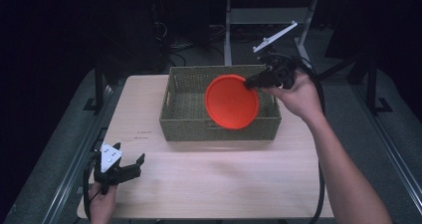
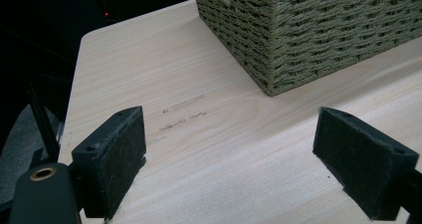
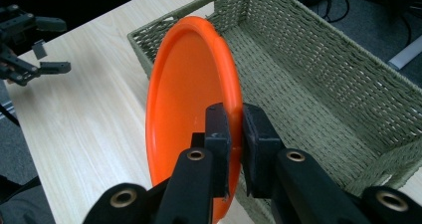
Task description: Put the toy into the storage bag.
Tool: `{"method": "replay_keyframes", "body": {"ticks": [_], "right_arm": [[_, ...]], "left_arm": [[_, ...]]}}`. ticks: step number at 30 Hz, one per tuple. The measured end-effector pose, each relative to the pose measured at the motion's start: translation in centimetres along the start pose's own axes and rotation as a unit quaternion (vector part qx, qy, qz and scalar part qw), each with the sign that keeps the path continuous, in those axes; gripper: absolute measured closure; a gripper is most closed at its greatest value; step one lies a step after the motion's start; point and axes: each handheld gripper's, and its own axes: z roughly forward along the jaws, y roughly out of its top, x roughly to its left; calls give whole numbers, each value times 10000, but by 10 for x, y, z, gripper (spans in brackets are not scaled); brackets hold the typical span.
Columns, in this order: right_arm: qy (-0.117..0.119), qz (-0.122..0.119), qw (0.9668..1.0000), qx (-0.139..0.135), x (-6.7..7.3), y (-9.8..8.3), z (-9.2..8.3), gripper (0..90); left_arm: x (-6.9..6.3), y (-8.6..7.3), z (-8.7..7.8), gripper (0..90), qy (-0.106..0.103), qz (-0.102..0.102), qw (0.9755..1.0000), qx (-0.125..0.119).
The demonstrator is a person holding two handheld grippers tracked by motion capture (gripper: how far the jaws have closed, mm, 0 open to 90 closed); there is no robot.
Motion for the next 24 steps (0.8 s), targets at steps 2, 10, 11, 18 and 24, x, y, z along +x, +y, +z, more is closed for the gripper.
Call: {"method": "replay_keyframes", "body": {"ticks": [2,10,11,18,24], "right_arm": [[-20,18,10000,-5,-1,2,1,825],[-59,47,10000,30,-9,11,7,825],[-65,60,10000,35,-10,12,7,825],[-122,154,9998,18,-19,17,11,825],[-224,259,9994,68,-29,18,19,825]], "left_arm": [[0,0,0,128,0,-25,10000,-7],[1,0,1,129,18,-30,10000,-22],[1,1,2,128,9,-36,10000,14],[2,0,2,128,13,-52,10000,18],[1,0,2,128,-3,-53,10000,-33]]}}
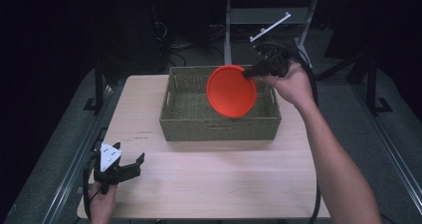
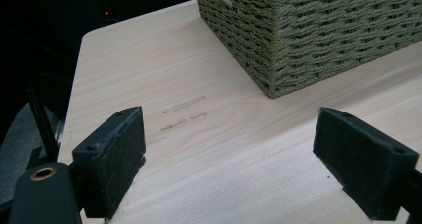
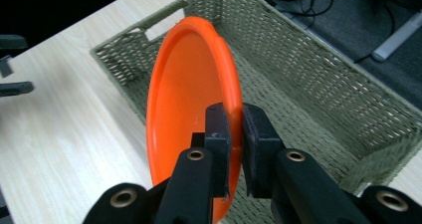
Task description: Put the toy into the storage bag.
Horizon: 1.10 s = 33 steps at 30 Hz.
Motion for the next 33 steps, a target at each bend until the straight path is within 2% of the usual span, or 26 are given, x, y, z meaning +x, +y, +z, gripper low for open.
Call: {"method": "replay_keyframes", "body": {"ticks": [5,15,25,33], "right_arm": [[-88,101,9998,-130,-7,2,2,825],[-264,303,9991,-97,-21,3,15,826],[-390,354,9985,-114,-23,4,18,825],[-424,444,9981,-90,-26,3,30,825]], "left_arm": [[0,1,0,129,-13,4,10000,16],[1,-1,-1,128,5,-45,10000,-31],[-1,0,-1,129,-23,-27,10000,-41],[-1,-1,-1,128,-28,-43,10000,-46]]}}
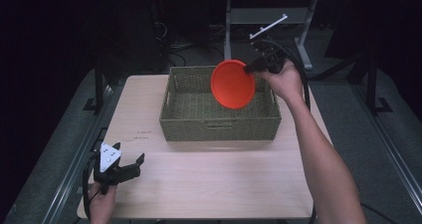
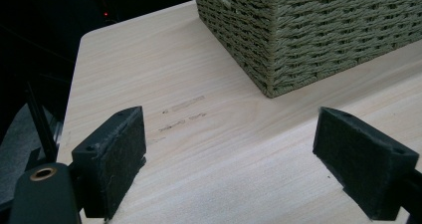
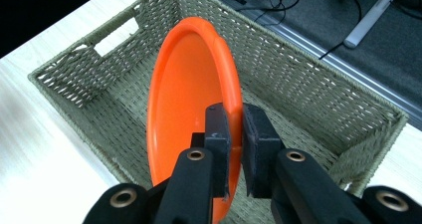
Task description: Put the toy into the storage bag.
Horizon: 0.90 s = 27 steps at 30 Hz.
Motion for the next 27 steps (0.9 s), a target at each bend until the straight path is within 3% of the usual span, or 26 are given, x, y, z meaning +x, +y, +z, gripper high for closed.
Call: {"method": "replay_keyframes", "body": {"ticks": [27], "right_arm": [[47,375,9987,328,-19,-21,41,824]], "left_arm": [[1,0,-1,128,19,31,10000,35]]}}
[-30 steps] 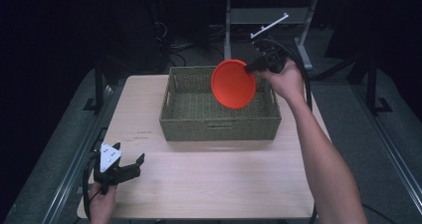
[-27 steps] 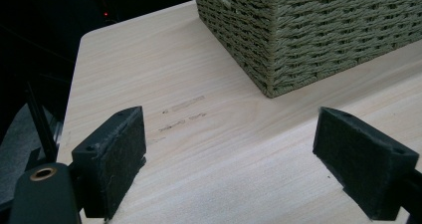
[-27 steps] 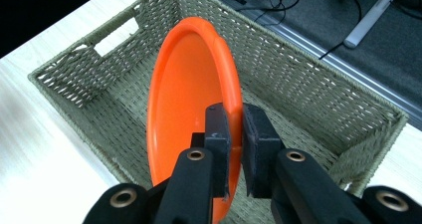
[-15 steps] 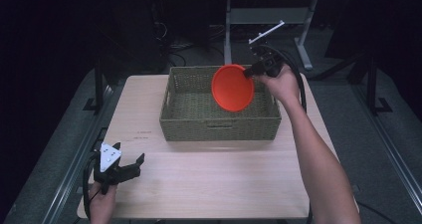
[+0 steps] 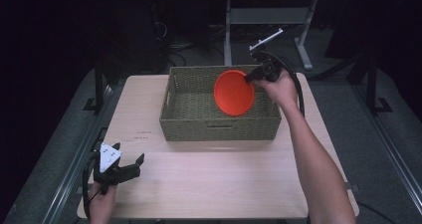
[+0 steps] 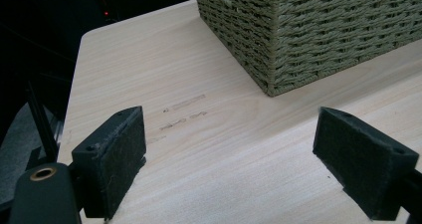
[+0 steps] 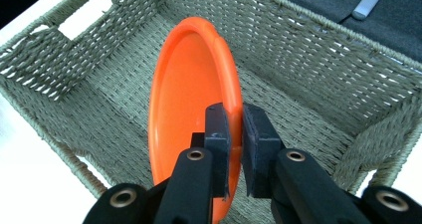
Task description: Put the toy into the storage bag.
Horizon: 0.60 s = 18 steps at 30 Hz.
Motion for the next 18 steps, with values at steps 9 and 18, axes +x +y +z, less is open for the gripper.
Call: {"method": "replay_keyframes", "body": {"ticks": [9,18], "right_arm": [[93,63,9999,63,1,-5,14,824],[144,27,9998,119,5,-4,23,824]], "left_arm": [[0,0,0,128,6,20,10000,26],[1,0,0,128,5,12,10000,16]]}}
